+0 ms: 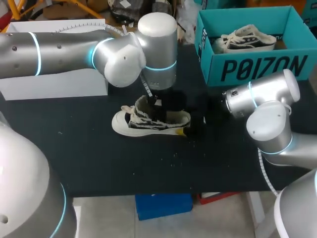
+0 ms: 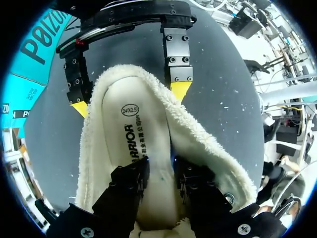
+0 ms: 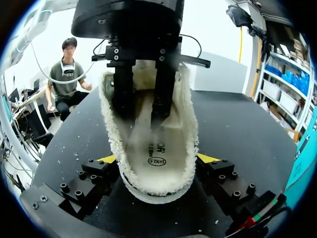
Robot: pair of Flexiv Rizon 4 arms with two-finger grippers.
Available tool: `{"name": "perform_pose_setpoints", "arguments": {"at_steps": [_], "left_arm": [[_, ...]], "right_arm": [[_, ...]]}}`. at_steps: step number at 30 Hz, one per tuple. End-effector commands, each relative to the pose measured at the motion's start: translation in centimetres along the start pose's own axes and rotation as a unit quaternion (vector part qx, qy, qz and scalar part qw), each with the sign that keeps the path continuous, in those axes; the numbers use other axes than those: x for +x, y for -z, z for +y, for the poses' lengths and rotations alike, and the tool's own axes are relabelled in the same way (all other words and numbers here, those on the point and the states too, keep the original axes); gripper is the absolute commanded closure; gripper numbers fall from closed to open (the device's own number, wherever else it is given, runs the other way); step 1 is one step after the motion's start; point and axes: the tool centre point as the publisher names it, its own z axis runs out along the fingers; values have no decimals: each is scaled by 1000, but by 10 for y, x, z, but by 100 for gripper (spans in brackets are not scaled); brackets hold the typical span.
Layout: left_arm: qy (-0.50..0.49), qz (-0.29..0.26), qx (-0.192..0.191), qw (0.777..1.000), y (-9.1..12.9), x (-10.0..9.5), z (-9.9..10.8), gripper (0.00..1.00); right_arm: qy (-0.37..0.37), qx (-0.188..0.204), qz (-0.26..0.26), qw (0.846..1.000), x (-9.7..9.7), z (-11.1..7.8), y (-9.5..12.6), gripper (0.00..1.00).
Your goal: Take the shoe out of the shoebox, open the shoe tongue, remove and reinsert the insole, then place the shoe into the shoebox
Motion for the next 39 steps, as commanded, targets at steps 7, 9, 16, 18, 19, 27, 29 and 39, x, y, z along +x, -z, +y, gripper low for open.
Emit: {"name": "perform_pose_setpoints", "arguments": {"at_steps": [7,9,16,18,19,27,29,39], "left_arm": [[17,-110,-87,990,-23,9,10,66],[18,-122,-91,988,-26,6,15,65],[2,-171,-96,981,-31,-8,26,63],[-4,-180,-106,978,-33,-13,27,62],[-8,-187,-106,977,-34,-18,27,62],[-3,-249,-106,963,-24,-35,31,64],[-4,-255,-103,961,-25,-37,30,64],[-16,-253,-95,963,-32,-42,21,80]], "right_arm": [[-1,1,0,1000,0,0,-2,100],[-1,1,0,1000,0,0,-2,100],[-1,1,0,1000,0,0,-2,100],[-1,1,0,1000,0,0,-2,100],[-1,1,0,1000,0,0,-2,100],[-1,1,0,1000,0,0,-2,100],[-1,1,0,1000,0,0,-2,100],[-1,1,0,1000,0,0,-2,100]]}}
